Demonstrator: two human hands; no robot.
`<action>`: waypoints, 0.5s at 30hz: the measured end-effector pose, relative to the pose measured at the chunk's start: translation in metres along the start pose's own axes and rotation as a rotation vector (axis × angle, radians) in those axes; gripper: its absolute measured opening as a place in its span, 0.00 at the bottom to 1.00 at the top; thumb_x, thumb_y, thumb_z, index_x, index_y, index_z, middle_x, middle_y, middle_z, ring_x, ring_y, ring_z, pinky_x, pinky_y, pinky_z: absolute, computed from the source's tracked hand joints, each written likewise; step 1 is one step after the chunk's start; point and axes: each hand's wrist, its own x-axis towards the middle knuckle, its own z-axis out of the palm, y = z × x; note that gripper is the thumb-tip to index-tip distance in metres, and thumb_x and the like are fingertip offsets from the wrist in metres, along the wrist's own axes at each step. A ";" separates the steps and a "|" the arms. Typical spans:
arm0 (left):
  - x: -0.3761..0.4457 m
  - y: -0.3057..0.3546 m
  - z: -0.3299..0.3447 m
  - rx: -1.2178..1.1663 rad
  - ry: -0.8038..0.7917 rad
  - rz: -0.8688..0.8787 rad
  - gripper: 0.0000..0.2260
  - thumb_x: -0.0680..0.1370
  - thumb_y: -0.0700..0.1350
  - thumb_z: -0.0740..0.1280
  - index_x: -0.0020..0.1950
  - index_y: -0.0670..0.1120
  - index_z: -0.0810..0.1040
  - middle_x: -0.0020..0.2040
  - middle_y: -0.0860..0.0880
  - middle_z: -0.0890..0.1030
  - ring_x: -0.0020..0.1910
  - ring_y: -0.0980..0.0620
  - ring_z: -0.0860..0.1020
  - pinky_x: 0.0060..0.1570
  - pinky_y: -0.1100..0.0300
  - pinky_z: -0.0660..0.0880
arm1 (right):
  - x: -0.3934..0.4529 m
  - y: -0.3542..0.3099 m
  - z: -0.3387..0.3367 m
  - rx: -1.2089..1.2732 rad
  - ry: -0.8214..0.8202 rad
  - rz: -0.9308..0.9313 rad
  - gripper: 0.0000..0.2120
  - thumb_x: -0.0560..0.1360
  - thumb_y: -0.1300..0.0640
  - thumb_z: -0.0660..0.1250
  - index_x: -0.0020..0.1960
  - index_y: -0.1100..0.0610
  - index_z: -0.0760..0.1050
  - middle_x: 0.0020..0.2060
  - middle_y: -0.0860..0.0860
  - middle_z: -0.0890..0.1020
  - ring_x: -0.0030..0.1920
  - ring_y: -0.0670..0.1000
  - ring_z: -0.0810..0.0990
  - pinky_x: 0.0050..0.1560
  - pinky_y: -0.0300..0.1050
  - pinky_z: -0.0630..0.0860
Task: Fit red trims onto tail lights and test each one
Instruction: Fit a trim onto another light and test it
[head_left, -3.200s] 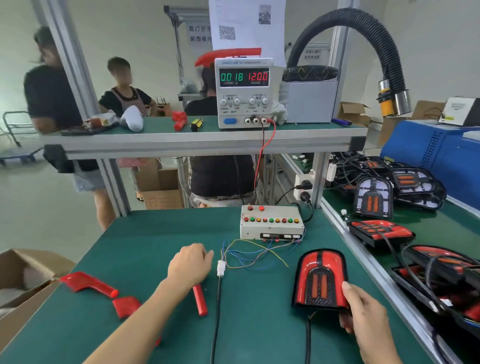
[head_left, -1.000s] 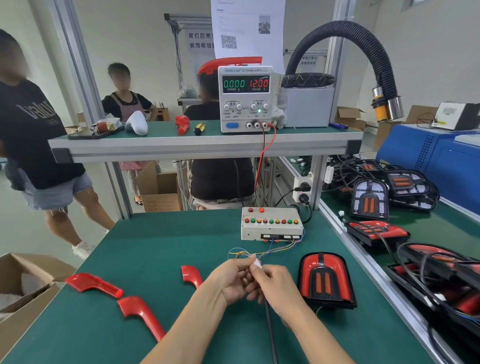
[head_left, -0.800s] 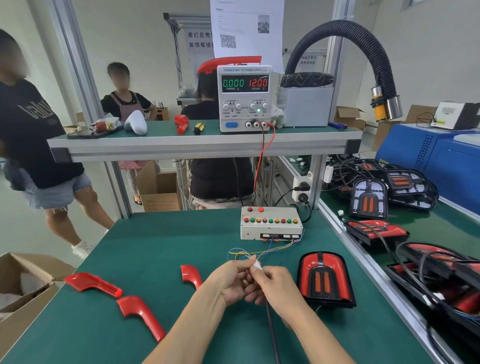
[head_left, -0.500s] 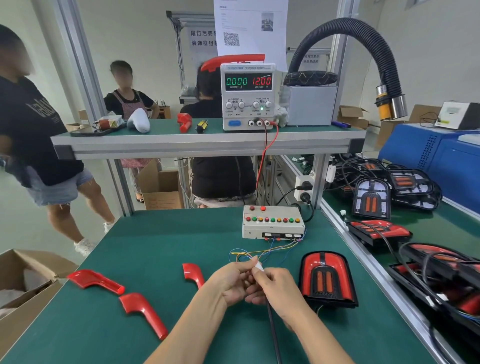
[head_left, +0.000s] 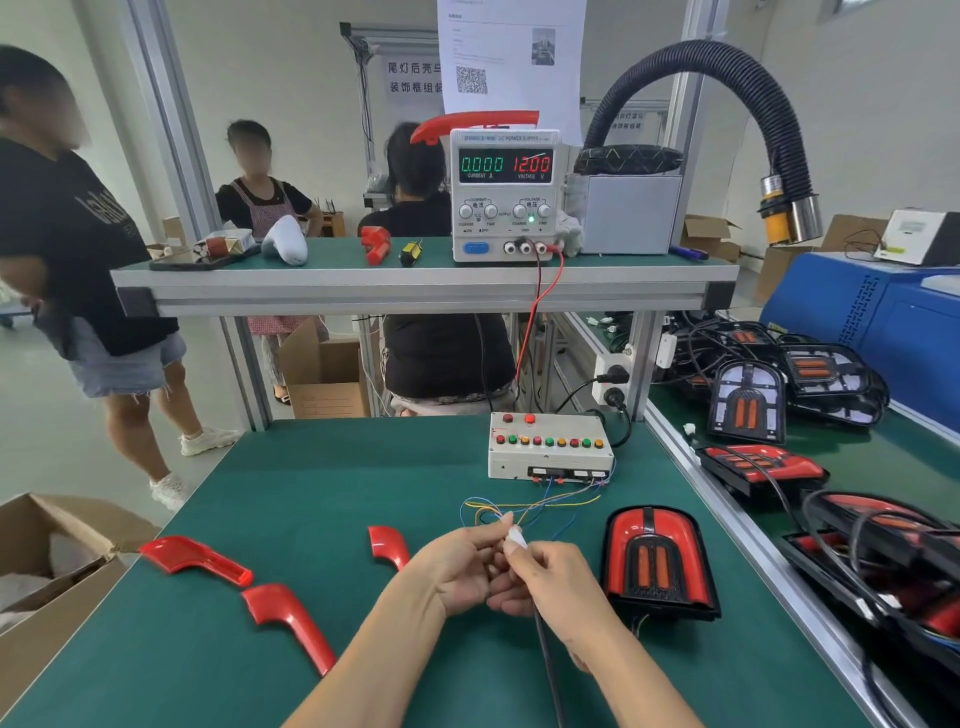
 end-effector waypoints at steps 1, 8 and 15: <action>0.001 0.000 0.000 -0.003 0.003 0.003 0.08 0.69 0.42 0.75 0.36 0.37 0.81 0.30 0.45 0.73 0.29 0.52 0.69 0.27 0.61 0.77 | 0.000 0.000 0.000 -0.009 0.002 0.000 0.16 0.84 0.53 0.63 0.44 0.61 0.82 0.36 0.58 0.87 0.38 0.56 0.88 0.43 0.47 0.86; 0.005 -0.005 -0.001 0.071 -0.009 0.037 0.11 0.69 0.45 0.75 0.38 0.39 0.79 0.32 0.45 0.71 0.31 0.53 0.68 0.27 0.61 0.76 | 0.001 0.002 -0.003 -0.065 -0.011 0.014 0.16 0.84 0.52 0.62 0.44 0.60 0.82 0.36 0.57 0.87 0.38 0.56 0.88 0.45 0.49 0.86; -0.001 -0.004 -0.016 0.218 -0.304 0.119 0.09 0.79 0.45 0.68 0.53 0.40 0.82 0.38 0.45 0.77 0.36 0.51 0.71 0.38 0.59 0.70 | 0.002 -0.005 -0.005 0.056 -0.066 0.090 0.24 0.85 0.46 0.58 0.39 0.61 0.76 0.39 0.59 0.87 0.39 0.56 0.88 0.37 0.41 0.80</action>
